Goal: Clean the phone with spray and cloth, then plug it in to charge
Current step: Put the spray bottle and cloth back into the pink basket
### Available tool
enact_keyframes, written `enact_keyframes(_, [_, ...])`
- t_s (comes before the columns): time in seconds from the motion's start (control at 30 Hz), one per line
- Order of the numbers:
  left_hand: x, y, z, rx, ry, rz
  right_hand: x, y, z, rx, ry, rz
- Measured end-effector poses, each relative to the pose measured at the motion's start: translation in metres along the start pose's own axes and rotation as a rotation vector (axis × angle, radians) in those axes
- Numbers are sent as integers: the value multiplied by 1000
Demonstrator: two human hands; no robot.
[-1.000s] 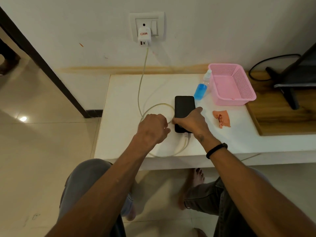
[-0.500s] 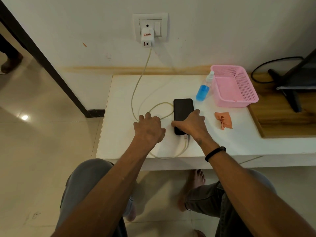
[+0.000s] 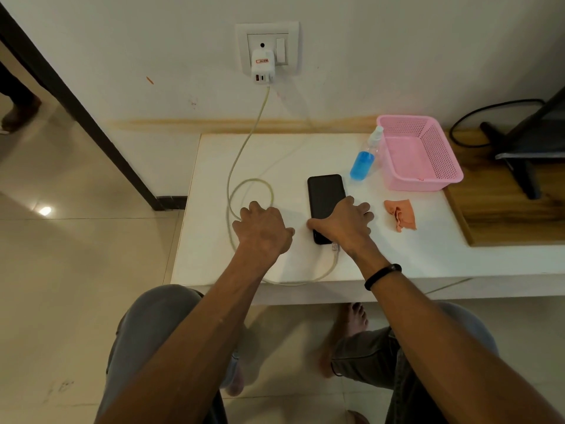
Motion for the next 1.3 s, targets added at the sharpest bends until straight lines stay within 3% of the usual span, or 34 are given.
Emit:
enact_keyframes(0.5, [-21,6,20,-183,226,-197,-6,-7,13,17,-36,36])
enact_keyframes(0.73, [-53,-1,36,-290,398,-362,-10,-20,48,-262,-319,133])
enact_keyframes(1.0, [-109,-34,58,-331,622,-390,-8,-49,73,-526,-620,192])
enact_keyframes(1.3, [-96,-72,83,-415,803,-283,-9,-81,85,-505,-531,282])
Point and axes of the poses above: each hand's wrist, its own y-axis away from the middle knuckle, its own z-axis out of the back of the hand, x = y × z, the point moved 5 cm from there along -y, towards the middle knuckle, and after that the axes turned 4 degrees about -y, right-handed, at the moved point
